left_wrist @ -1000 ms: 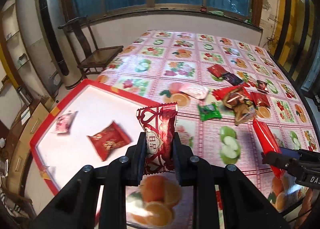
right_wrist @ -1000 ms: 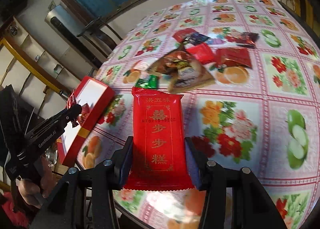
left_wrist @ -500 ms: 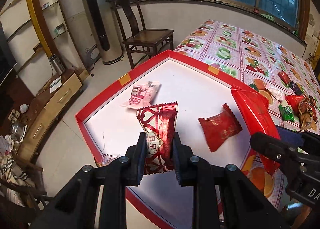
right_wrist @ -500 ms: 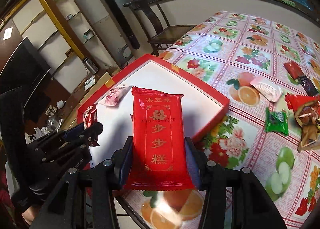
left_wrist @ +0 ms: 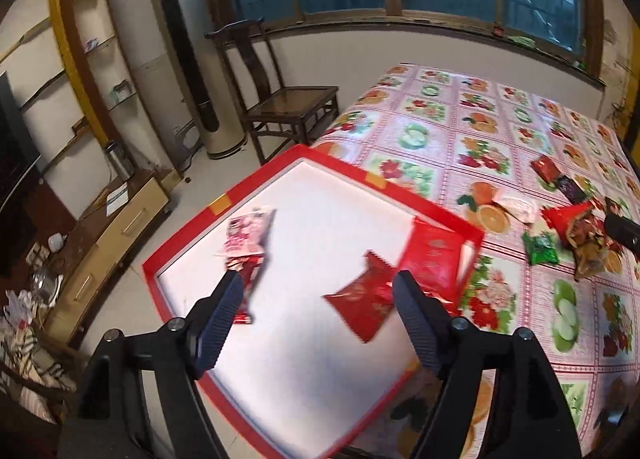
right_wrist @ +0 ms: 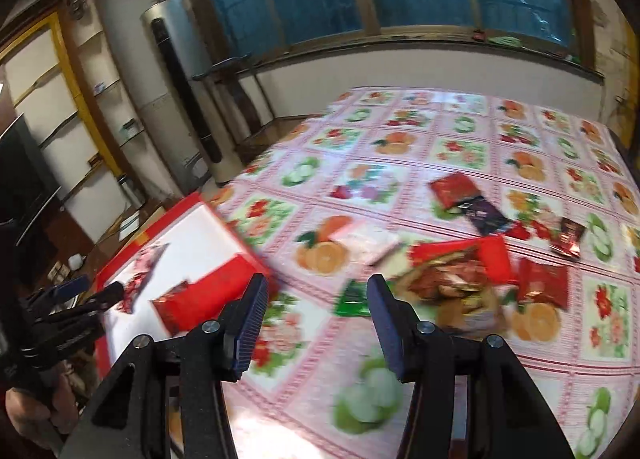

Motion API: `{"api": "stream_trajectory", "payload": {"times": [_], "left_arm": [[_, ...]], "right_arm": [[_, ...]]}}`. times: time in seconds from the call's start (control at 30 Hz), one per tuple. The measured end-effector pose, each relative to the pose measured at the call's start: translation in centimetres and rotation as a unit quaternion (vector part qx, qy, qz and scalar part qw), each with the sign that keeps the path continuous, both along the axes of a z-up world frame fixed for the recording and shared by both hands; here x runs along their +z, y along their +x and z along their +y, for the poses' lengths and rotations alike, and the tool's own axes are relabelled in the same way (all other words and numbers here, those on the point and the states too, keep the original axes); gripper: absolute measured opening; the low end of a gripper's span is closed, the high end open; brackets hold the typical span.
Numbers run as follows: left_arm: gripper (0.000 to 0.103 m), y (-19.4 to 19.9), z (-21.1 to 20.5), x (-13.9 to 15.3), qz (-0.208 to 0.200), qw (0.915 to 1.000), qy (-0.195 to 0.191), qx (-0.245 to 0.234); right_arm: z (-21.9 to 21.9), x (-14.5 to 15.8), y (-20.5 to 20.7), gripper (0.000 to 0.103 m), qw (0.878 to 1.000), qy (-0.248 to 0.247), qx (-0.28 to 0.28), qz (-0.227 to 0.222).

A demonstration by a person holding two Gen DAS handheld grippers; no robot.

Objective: Organize snacks

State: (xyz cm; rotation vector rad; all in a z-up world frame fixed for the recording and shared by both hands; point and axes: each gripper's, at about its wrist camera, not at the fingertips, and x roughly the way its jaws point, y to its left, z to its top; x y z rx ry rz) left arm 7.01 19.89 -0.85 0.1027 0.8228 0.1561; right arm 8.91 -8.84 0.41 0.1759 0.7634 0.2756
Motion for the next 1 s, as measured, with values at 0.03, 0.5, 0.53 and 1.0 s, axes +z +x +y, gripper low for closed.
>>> {"api": "stream_trajectory", "payload": {"times": [0.03,0.5,0.53,1.0], "left_arm": [[0.079,0.1,-1.7,0.1,-0.002,0.9998,0.008,-0.02],[0.08,6.4,-19.9,-2.6,0.055,0.9819,0.004,-0.181],[0.08,7.0,-20.3,-2.8,0.065,0.9824,-0.008,-0.175],[0.08,9.6,-26.5,-6.6,0.087,0.9828,-0.022,-0.161]], "right_arm": [[-2.3,-0.2,0.0,0.055,1.0,0.005,-0.018,0.005],[-21.4,-4.5,0.2,0.055,0.981,0.105,-0.149,0.063],[-21.5,-4.5,-0.1,0.055,0.982,0.113,-0.145,0.051],[-22.9,-4.3,-1.1,0.055,0.977,0.112,-0.181,0.013]]}}
